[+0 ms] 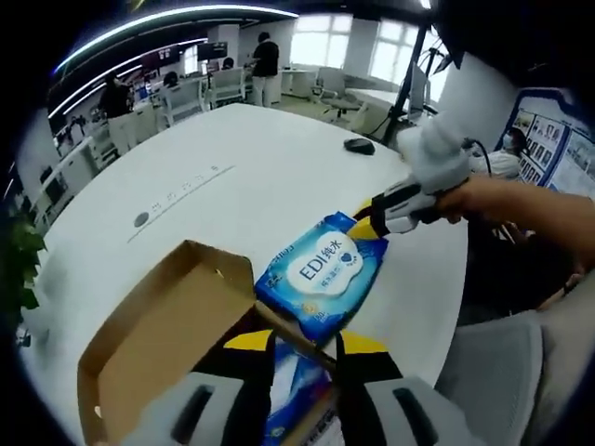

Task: Operate the shoe box by opening the lid, removing the specified soft item, and placing it in the target area until the item is outside and the box remains undamaged.

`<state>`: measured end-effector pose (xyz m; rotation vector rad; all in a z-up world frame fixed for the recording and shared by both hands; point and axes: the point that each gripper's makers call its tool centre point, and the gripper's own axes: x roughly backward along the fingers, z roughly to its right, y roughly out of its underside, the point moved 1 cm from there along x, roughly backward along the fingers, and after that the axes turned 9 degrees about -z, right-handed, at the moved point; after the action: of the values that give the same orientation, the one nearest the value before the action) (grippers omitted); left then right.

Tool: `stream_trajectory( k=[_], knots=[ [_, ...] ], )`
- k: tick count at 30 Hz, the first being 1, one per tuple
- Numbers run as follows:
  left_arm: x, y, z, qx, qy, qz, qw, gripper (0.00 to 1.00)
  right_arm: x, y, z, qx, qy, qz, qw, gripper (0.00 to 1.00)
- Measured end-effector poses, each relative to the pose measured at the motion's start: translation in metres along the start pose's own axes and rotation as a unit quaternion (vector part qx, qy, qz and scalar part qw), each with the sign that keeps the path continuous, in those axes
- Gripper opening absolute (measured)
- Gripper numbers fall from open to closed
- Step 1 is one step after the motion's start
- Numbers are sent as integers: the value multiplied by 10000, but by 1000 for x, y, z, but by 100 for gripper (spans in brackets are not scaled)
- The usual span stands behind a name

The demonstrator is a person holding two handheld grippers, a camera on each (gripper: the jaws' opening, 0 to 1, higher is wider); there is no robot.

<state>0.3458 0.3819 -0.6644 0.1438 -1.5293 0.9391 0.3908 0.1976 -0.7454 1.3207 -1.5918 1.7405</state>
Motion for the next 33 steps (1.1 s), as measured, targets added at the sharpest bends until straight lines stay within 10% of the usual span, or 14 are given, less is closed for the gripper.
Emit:
stream_trajectory(
  k=[33],
  knots=[
    [20, 72, -42, -629, -78, -297, 9975, 27, 46, -49, -101, 1951, -631, 251, 9784, 26]
  ],
)
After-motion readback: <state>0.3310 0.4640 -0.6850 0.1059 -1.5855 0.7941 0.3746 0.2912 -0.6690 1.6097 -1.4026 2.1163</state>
